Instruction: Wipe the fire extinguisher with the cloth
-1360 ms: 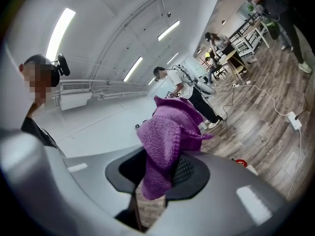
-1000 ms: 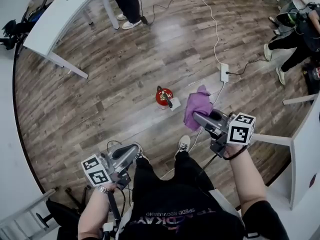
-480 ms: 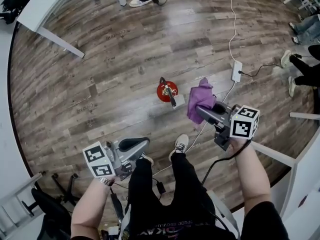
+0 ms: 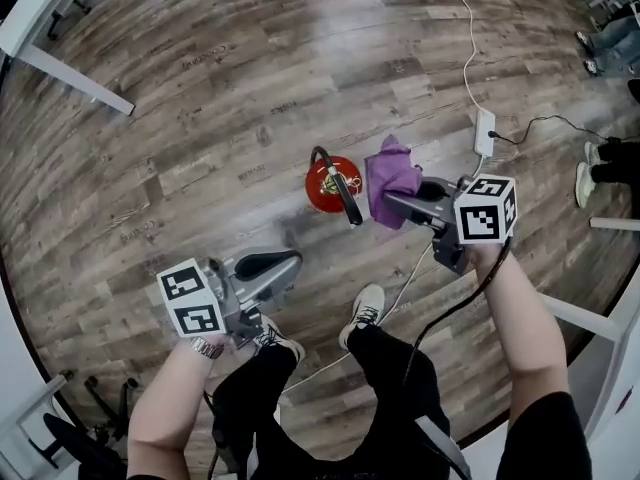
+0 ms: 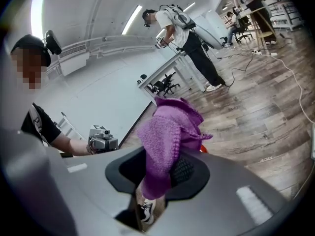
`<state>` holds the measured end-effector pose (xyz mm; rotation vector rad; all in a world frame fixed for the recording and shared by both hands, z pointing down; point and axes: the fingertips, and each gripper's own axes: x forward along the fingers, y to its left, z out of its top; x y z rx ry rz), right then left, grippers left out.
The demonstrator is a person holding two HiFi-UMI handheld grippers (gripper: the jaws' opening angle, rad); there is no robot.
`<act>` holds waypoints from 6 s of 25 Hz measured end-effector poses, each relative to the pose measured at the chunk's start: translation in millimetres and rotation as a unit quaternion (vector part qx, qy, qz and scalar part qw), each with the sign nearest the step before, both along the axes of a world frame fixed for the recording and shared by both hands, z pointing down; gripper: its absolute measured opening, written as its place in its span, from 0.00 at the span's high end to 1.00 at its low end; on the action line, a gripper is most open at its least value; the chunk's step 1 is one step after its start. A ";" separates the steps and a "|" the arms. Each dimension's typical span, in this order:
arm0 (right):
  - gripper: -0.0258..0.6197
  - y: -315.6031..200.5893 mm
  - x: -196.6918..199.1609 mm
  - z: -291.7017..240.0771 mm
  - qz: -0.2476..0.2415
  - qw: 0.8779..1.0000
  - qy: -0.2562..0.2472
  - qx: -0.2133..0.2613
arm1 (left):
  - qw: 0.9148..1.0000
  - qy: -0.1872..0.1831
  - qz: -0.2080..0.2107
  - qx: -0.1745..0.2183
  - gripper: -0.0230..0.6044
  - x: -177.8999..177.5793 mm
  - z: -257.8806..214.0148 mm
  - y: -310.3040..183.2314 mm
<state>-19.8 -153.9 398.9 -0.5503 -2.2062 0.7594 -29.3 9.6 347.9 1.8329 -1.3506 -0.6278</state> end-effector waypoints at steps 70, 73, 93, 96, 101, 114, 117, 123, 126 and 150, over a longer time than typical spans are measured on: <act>0.82 33.9 30.0 546.7 0.013 0.989 0.146 -0.018 | 0.994 -0.090 0.019 -0.057 0.97 -13.8 283.4 5.5; 0.82 29.4 29.4 536.3 0.030 0.991 0.127 -0.034 | 0.994 -0.091 0.022 -0.055 0.97 -10.6 282.8 1.1; 0.82 -34.2 -45.8 176.0 -0.306 0.937 -0.144 0.093 | 0.995 -0.088 0.042 0.010 0.97 -25.1 261.3 -21.4; 0.82 -20.3 -56.3 146.3 -0.391 0.902 -0.124 0.132 | 0.996 -0.085 0.035 0.013 0.97 -32.0 257.7 -13.7; 0.82 -5.5 -67.0 144.8 -0.487 0.860 -0.075 0.134 | 0.996 -0.082 0.021 0.015 0.97 -39.8 247.5 -1.2; 0.82 -16.2 -70.9 262.5 -0.551 0.832 0.054 -0.030 | 0.996 -0.084 -0.013 -0.042 0.97 -17.6 245.4 37.7; 0.83 -16.8 -68.2 315.4 -0.527 0.846 0.065 -0.046 | 0.995 -0.083 -0.023 -0.047 0.97 -17.6 247.6 34.9; 0.83 -13.4 -50.2 424.6 -0.498 0.861 0.104 -0.003 | 0.995 -0.074 -0.026 -0.065 0.97 -14.5 258.8 31.7; 0.83 -13.5 -38.1 475.1 -0.492 0.861 0.125 0.035 | 0.994 -0.070 -0.024 -0.076 0.97 -11.8 267.6 30.8; 0.83 -24.1 -63.6 282.5 -0.360 0.918 -0.108 0.124 | 0.996 -0.093 0.011 -0.013 0.97 -28.0 256.1 -0.8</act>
